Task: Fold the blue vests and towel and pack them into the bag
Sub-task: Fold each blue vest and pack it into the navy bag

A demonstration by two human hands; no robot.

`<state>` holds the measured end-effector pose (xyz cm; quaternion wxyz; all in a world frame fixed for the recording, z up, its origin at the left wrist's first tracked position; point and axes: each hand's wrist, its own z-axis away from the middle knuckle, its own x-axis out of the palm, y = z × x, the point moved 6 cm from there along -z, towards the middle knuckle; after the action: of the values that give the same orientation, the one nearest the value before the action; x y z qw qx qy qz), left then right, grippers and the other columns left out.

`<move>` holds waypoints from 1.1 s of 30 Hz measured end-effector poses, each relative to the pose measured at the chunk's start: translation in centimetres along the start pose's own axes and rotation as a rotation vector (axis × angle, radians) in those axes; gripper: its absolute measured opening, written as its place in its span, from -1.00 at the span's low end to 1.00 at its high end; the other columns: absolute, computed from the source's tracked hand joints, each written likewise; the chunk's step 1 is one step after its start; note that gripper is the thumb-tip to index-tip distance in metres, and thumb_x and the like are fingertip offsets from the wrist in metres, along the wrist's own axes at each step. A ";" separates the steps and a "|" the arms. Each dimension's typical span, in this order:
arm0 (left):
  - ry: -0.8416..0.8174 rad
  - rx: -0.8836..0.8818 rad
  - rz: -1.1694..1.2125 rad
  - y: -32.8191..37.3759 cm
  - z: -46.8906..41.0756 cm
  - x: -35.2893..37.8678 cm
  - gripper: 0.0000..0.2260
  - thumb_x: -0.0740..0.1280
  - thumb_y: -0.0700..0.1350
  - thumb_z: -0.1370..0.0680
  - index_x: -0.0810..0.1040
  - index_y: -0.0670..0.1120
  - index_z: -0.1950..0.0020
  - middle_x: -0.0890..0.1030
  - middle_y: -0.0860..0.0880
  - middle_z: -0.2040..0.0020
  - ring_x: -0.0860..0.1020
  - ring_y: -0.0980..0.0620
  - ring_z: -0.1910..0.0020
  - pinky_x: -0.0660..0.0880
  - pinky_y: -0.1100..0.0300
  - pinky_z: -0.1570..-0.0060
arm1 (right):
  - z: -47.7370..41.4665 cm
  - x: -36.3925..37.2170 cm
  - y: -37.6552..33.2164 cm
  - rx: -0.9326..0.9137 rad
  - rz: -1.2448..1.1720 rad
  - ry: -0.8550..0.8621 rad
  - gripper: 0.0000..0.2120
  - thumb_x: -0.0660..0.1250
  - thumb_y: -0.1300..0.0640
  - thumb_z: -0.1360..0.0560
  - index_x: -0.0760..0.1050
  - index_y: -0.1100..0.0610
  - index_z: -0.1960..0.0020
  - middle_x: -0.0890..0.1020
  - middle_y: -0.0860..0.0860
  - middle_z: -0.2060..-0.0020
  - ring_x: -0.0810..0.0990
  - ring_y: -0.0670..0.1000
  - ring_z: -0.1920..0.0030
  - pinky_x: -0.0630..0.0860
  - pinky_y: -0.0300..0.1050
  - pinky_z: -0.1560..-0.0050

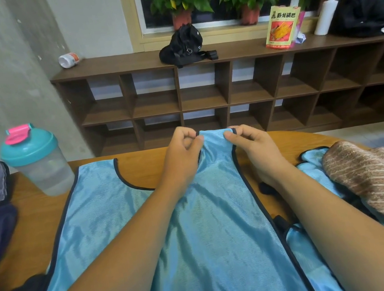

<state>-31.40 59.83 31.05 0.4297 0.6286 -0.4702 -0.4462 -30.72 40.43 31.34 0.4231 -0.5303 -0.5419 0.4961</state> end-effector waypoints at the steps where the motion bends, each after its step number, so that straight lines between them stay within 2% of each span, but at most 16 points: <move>1: -0.007 -0.013 0.014 -0.1 0.0 0.0 -0.91 0.35 0.00 -0.68 0.49 0.02 -0.06 0.47 0.19 0.37 0.38 0.20 0.40 0.40 0.18 0.26 | 0.1 0.3 0.2 0.032 -0.042 -0.041 -0.71 0.44 0.00 -0.64 0.56 0.21 0.09 0.65 0.25 -0.03 0.64 0.20 -0.09 0.53 0.23 -0.30; 2: -0.008 -0.017 0.016 -0.1 -0.1 0.0 -0.91 0.36 0.00 -0.68 0.49 0.02 -0.07 0.48 0.20 0.36 0.40 0.21 0.39 0.41 0.18 0.25 | 0.1 0.4 0.3 0.056 -0.056 -0.063 -0.71 0.41 0.02 -0.65 0.55 0.26 0.02 0.65 0.27 -0.06 0.65 0.16 -0.09 0.54 0.20 -0.27; 4: 0.005 -0.003 0.011 0.0 -0.2 -0.3 -0.91 0.40 -0.03 -0.66 0.51 0.03 -0.09 0.61 0.16 0.21 0.53 0.19 0.25 0.49 0.21 0.14 | 0.2 0.5 0.4 0.078 -0.030 -0.056 -0.74 0.36 0.04 -0.68 0.58 0.27 -0.10 0.68 0.23 -0.08 0.69 0.14 -0.12 0.59 0.14 -0.25; 6: 0.011 0.008 0.012 0.0 -0.4 -0.5 -0.89 0.44 -0.07 -0.63 0.56 0.03 -0.12 0.67 0.08 0.04 0.63 0.14 0.06 0.57 0.19 0.00 | 0.1 0.3 0.8 0.069 0.078 0.009 -0.78 0.33 0.03 -0.70 0.63 0.18 -0.12 0.69 0.22 -0.07 0.67 0.25 -0.16 0.61 0.24 -0.25; 8: -0.007 0.019 -0.009 -0.2 -0.5 -0.3 -0.84 0.46 -0.09 -0.61 0.60 0.06 -0.17 0.67 0.11 -0.08 0.63 0.17 -0.07 0.61 0.15 -0.14 | -0.2 -0.2 1.1 0.023 0.184 0.082 -0.82 0.31 0.03 -0.70 0.64 0.09 -0.10 0.69 0.19 -0.02 0.65 0.29 -0.13 0.59 0.34 -0.22; 10: -0.020 0.039 -0.140 -0.5 -0.5 -0.2 -0.79 0.44 -0.06 -0.63 0.58 0.10 -0.25 0.60 0.19 -0.21 0.58 0.24 -0.19 0.59 0.11 -0.25 | -0.6 -0.4 1.2 -0.020 0.324 0.113 -0.86 0.31 0.00 -0.70 0.62 -0.08 -0.18 0.71 -0.03 -0.05 0.66 0.10 -0.15 0.57 0.28 -0.28; 12: -0.040 0.139 -0.394 -0.4 -0.4 0.1 -0.76 0.43 -0.06 -0.63 0.52 0.15 -0.26 0.45 0.22 -0.26 0.50 0.19 -0.27 0.54 0.04 -0.28 | -1.0 -0.5 1.5 0.003 0.702 0.094 -0.69 0.32 -0.11 -0.67 0.50 -0.20 -0.40 0.64 -0.16 -0.28 0.52 0.02 -0.38 0.35 0.18 -0.46; 14: -0.074 0.297 -0.632 0.1 0.3 0.8 -0.71 0.46 -0.08 -0.58 0.46 0.16 -0.22 0.37 0.17 -0.24 0.44 0.11 -0.25 0.49 0.00 -0.24 | -1.0 -0.6 2.0 0.089 0.954 0.087 -0.47 0.34 -0.19 -0.64 0.35 -0.13 -0.58 0.52 -0.07 -0.46 0.38 0.10 -0.50 0.22 0.22 -0.48; 16: -0.048 0.398 -0.811 0.8 0.8 1.5 -0.63 0.49 -0.10 -0.55 0.39 0.15 -0.21 0.33 0.13 -0.22 0.39 0.08 -0.19 0.45 0.05 -0.18 | -0.9 -0.5 2.0 0.094 1.002 0.116 -0.39 0.33 -0.19 -0.64 0.29 -0.08 -0.62 0.44 -0.02 -0.53 0.33 0.13 -0.54 0.21 0.23 -0.50; 19: -0.029 0.429 -0.907 0.9 1.0 2.1 -0.67 0.48 -0.10 -0.57 0.41 0.12 -0.20 0.34 0.12 -0.21 0.39 0.06 -0.18 0.42 0.08 -0.16 | -0.6 0.1 0.8 -0.087 0.998 0.130 -0.49 0.34 -0.06 -0.65 0.36 -0.03 -0.56 0.44 -0.01 -0.49 0.36 0.09 -0.50 0.25 0.14 -0.49; 21: -0.119 0.389 -0.916 -0.1 0.8 2.4 -0.79 0.39 -0.05 -0.65 0.48 0.10 -0.26 0.40 0.13 -0.23 0.44 0.05 -0.24 0.39 0.09 -0.20 | -0.3 1.4 0.5 -0.197 0.979 0.004 -0.56 0.32 0.00 -0.67 0.40 0.00 -0.53 0.49 -0.02 -0.45 0.41 0.07 -0.48 0.30 0.08 -0.47; 22: -0.173 0.349 -0.930 -0.9 0.7 2.5 -0.78 0.33 -0.01 -0.69 0.49 0.09 -0.34 0.44 0.13 -0.29 0.44 0.05 -0.30 0.36 0.08 -0.22 | 0.0 2.1 0.8 -0.211 0.995 -0.077 -0.57 0.28 0.00 -0.69 0.39 0.01 -0.54 0.49 -0.02 -0.47 0.40 0.07 -0.50 0.29 0.08 -0.48; 25: -0.293 0.244 -0.994 -3.1 0.5 2.5 -0.62 0.16 0.09 -0.75 0.38 0.09 -0.57 0.39 0.14 -0.56 0.32 0.06 -0.54 0.27 0.00 -0.41 | 0.3 3.2 3.0 -0.121 1.154 -0.249 -0.52 0.06 -0.14 -0.76 0.29 0.03 -0.61 0.38 0.02 -0.59 0.24 0.08 -0.63 0.16 0.10 -0.58; 27: -0.336 0.213 -1.022 -3.7 0.4 2.4 -0.56 0.09 0.16 -0.76 0.31 0.12 -0.64 0.28 0.16 -0.65 0.20 0.09 -0.63 0.18 -0.04 -0.51 | 0.3 2.8 4.0 -0.050 1.254 -0.282 -0.40 -0.09 -0.21 -0.76 0.10 0.05 -0.71 0.12 -0.02 -0.71 0.00 0.03 -0.71 -0.08 0.10 -0.67; 29: -0.346 0.202 -1.024 -3.9 0.5 2.3 -0.54 0.06 0.19 -0.75 0.29 0.13 -0.65 0.25 0.16 -0.67 0.15 0.10 -0.65 0.14 -0.07 -0.54 | 0.2 2.4 4.3 -0.035 1.309 -0.265 -0.36 -0.16 -0.23 -0.75 -0.02 0.04 -0.74 -0.02 -0.05 -0.72 -0.11 0.00 -0.71 -0.21 0.11 -0.67; 33: -0.244 0.248 -1.064 -2.8 1.1 2.2 -0.59 0.13 0.20 -0.72 0.43 0.13 -0.53 0.36 0.10 -0.56 0.29 0.03 -0.53 0.28 -0.04 -0.45 | 0.4 2.6 4.3 -0.016 1.356 -0.234 -0.35 -0.21 -0.25 -0.74 -0.04 0.03 -0.74 -0.05 -0.06 -0.73 -0.15 0.01 -0.71 -0.21 0.15 -0.68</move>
<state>-31.51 58.03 27.81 0.0108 0.7689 -0.1834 -0.6124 -30.64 42.73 26.86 -0.0460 -0.6981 -0.1361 0.7014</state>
